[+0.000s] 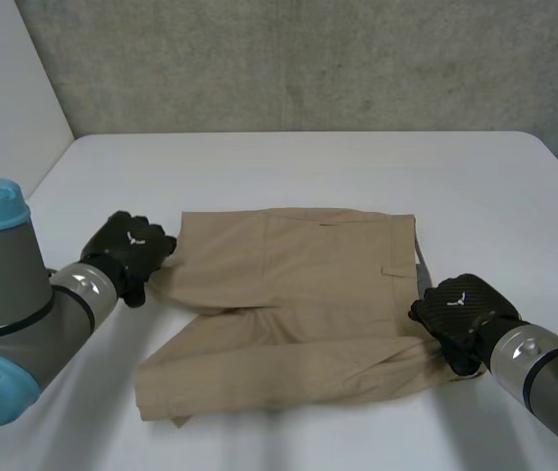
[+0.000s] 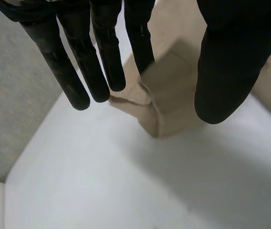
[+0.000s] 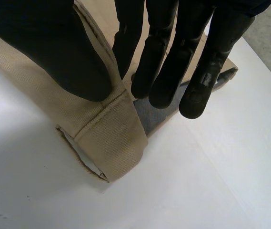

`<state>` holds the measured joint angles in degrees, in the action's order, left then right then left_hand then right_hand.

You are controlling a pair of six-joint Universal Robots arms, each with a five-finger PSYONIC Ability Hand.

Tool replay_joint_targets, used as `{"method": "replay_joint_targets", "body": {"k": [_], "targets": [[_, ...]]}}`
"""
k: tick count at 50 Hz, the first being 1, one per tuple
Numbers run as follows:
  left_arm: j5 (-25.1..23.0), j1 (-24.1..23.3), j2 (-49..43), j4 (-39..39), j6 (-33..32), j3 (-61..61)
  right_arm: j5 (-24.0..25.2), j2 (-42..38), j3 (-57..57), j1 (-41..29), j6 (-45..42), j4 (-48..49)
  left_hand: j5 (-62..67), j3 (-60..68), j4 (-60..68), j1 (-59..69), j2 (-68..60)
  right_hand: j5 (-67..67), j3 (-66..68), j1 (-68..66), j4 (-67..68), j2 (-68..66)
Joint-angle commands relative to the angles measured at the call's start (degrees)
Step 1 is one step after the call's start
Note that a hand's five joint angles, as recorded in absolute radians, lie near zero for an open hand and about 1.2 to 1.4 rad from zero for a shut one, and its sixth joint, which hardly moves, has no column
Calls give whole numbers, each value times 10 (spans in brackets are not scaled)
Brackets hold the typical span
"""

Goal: Fold the shorts.

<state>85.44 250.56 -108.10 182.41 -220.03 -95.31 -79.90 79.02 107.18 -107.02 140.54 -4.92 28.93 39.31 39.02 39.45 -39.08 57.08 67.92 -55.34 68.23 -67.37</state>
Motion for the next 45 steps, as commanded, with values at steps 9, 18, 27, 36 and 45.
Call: {"method": "replay_joint_targets", "body": {"k": [9,18,27,36,45], "targets": [[-2,-50,4,8,60,-22,0,1,1,-1,0,1,7,3,6,2,-6,129,121,-247,118,-126],[4,-23,-30,18,65,-28,0,-2,2,-2,0,2,6,2,5,0,-4,129,121,-247,118,-126],[8,48,-75,16,58,-23,0,0,4,0,0,2,14,10,13,9,-12,129,121,-247,118,-126],[3,29,6,15,67,-32,1,0,-5,-3,9,6,-1,-5,-2,-6,3,129,121,-247,118,-126],[8,-73,144,-7,132,-71,-20,-2,-11,-4,39,36,-50,-54,-51,-55,51,129,121,-247,118,-126]]}}
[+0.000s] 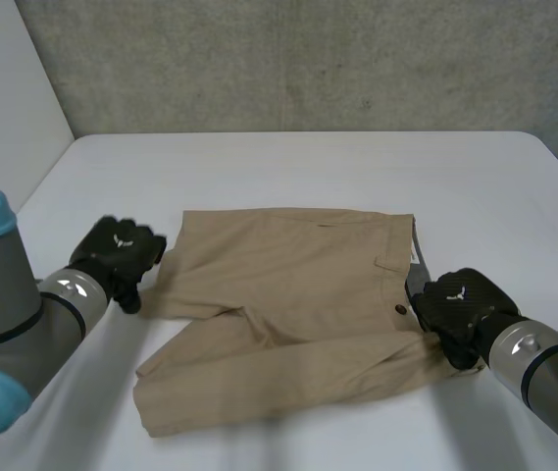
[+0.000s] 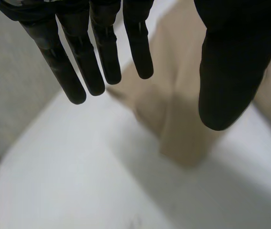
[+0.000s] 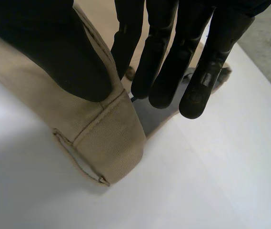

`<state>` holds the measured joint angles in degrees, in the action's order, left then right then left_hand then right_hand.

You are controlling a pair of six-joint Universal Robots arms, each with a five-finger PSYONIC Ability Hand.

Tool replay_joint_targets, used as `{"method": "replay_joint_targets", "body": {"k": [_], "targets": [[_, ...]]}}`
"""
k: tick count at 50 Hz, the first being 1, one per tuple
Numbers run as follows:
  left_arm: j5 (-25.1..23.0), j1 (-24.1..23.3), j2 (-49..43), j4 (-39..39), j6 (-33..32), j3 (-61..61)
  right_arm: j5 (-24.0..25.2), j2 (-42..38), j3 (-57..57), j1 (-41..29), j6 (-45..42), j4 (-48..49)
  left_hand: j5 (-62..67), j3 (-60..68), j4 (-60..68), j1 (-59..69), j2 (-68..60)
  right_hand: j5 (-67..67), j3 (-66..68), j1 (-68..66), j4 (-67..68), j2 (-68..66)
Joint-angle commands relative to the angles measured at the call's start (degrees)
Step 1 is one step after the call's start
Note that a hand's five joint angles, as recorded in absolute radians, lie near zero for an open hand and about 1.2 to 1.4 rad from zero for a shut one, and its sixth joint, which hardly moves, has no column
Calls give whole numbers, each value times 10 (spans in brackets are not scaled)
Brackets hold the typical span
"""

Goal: Fold the shorts.

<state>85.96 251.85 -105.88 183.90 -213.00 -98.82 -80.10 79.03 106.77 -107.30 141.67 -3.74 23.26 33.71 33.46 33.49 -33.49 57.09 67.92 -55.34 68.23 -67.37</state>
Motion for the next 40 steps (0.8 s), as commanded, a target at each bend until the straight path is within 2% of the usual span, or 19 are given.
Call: {"method": "replay_joint_targets", "body": {"k": [1,8,15,21,23,24,28,40], "targets": [[3,-86,122,-22,62,-36,-25,-2,-9,-1,37,26,7,2,5,4,-4,129,121,-247,118,-126],[32,-100,173,-92,153,-98,-33,-5,-18,1,108,73,7,2,5,4,-4,129,121,-247,118,-126],[78,-136,203,-113,191,-126,-36,-41,-36,0,142,90,7,2,5,4,-4,129,121,-247,118,-126],[83,-148,206,-121,221,-143,-37,-45,-34,-2,142,91,7,2,5,4,-4,129,121,-247,118,-126],[84,-191,210,-139,273,-148,-36,-45,-34,-3,142,91,5,1,3,3,-3,129,121,-247,118,-126],[84,-191,210,-139,273,-148,-36,-45,-34,-4,142,92,5,1,3,3,-3,129,121,-247,118,-126],[91,-243,209,-141,318,-142,-36,-45,-34,-9,142,92,-20,-25,-22,-22,22,129,121,-247,118,-126],[151,-272,152,-122,331,-144,-35,-42,-29,-11,142,92,-15,-20,-17,-17,17,129,121,-247,118,-126]]}}
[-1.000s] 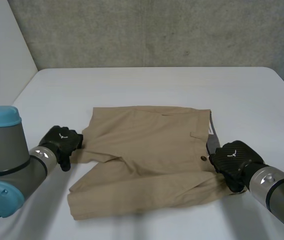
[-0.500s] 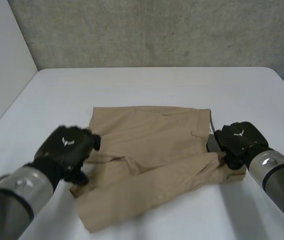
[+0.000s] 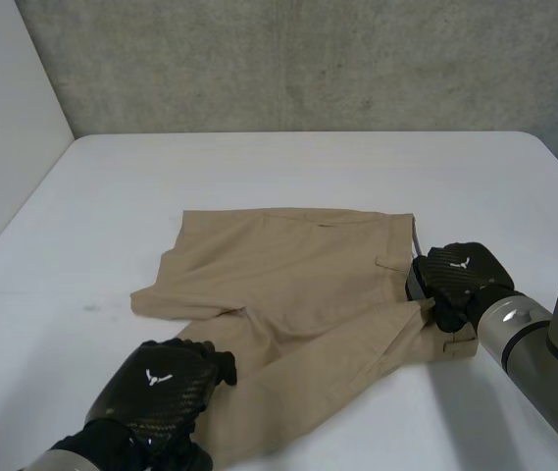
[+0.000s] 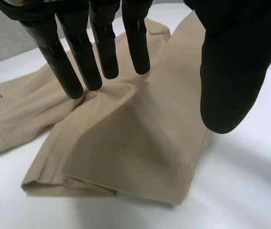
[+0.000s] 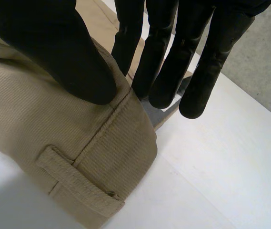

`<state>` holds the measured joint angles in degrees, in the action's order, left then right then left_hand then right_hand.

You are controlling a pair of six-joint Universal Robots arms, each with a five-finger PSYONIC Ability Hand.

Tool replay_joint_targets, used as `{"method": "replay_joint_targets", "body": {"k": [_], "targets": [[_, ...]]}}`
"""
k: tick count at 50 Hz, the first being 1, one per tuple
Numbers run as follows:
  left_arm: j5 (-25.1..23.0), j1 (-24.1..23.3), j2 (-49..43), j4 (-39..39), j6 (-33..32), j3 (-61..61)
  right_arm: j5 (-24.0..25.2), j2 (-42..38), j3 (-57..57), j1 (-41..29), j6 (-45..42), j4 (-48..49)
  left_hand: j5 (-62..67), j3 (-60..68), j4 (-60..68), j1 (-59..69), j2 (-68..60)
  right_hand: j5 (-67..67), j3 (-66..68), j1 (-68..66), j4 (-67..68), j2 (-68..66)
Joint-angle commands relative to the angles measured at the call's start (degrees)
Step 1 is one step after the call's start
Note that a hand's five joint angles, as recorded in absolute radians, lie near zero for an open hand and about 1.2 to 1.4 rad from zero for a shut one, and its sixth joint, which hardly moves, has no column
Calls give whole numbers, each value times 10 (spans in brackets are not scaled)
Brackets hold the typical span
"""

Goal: Fold the shorts.

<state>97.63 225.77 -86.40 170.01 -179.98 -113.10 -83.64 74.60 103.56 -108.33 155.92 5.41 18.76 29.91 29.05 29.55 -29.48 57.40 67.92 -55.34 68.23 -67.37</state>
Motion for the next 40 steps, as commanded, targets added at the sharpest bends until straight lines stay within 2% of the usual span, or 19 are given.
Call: {"method": "replay_joint_targets", "body": {"k": [1,6,9,23,27,28,31,40], "targets": [[39,-15,-47,21,1,-1,1,3,3,0,0,0,32,20,29,24,-24,126,121,-247,118,-126],[68,-59,-66,45,-2,1,1,3,5,-1,0,0,32,20,29,24,-24,126,121,-247,118,-126],[85,-69,-83,66,-6,5,1,4,6,-1,1,0,32,20,29,24,-24,126,121,-247,118,-126],[102,-66,-170,108,-9,23,1,5,11,-5,0,1,97,86,94,89,-90,126,121,-247,118,-126],[103,-61,-184,135,-10,22,1,5,10,-5,0,1,179,168,176,171,-172,126,121,-247,118,-126],[105,-51,-188,148,-13,22,1,5,10,-5,0,1,289,278,287,282,-282,126,121,-247,118,-126],[109,-36,-186,154,-23,23,0,5,10,-4,0,1,498,487,496,490,-491,126,121,-247,118,-126],[113,-14,-106,154,-94,31,1,14,7,-5,-6,-9,512,501,510,504,-505,126,121,-247,118,-126]]}}
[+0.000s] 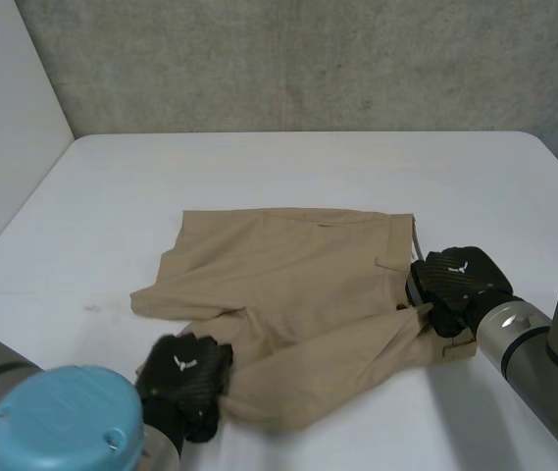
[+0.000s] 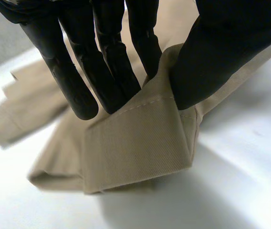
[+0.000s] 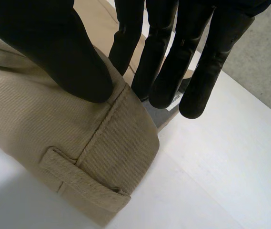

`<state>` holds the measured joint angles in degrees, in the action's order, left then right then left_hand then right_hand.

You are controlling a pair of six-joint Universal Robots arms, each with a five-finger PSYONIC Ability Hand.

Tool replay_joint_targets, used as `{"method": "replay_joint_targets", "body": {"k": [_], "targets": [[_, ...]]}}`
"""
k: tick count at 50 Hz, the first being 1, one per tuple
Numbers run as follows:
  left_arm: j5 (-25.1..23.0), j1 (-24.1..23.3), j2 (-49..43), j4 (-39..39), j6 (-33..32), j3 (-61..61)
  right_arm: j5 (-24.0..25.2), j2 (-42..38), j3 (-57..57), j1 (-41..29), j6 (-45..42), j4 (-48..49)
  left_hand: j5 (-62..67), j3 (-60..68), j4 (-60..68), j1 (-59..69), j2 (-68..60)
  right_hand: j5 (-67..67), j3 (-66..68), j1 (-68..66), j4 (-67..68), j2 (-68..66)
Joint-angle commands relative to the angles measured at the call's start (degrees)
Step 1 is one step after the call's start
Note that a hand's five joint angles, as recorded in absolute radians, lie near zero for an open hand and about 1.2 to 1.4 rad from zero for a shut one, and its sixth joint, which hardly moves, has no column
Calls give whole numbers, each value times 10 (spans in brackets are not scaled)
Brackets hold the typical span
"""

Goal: Fold the shorts.

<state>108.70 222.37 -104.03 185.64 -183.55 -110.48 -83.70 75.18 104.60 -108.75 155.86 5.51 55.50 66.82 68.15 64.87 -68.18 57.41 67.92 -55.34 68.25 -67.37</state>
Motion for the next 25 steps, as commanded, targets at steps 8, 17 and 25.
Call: {"method": "replay_joint_targets", "body": {"k": [8,17,25], "targets": [[-4,25,151,-74,-74,10,3,66,-2,5,-110,-131,145,132,119,151,-118,126,121,-247,118,-126],[-80,21,266,-255,-66,49,11,181,-5,11,-203,-283,145,132,119,151,-118,126,121,-247,118,-126],[-161,25,317,-386,13,84,44,234,6,46,-260,-364,145,132,119,151,-118,126,121,-247,118,-126]]}}
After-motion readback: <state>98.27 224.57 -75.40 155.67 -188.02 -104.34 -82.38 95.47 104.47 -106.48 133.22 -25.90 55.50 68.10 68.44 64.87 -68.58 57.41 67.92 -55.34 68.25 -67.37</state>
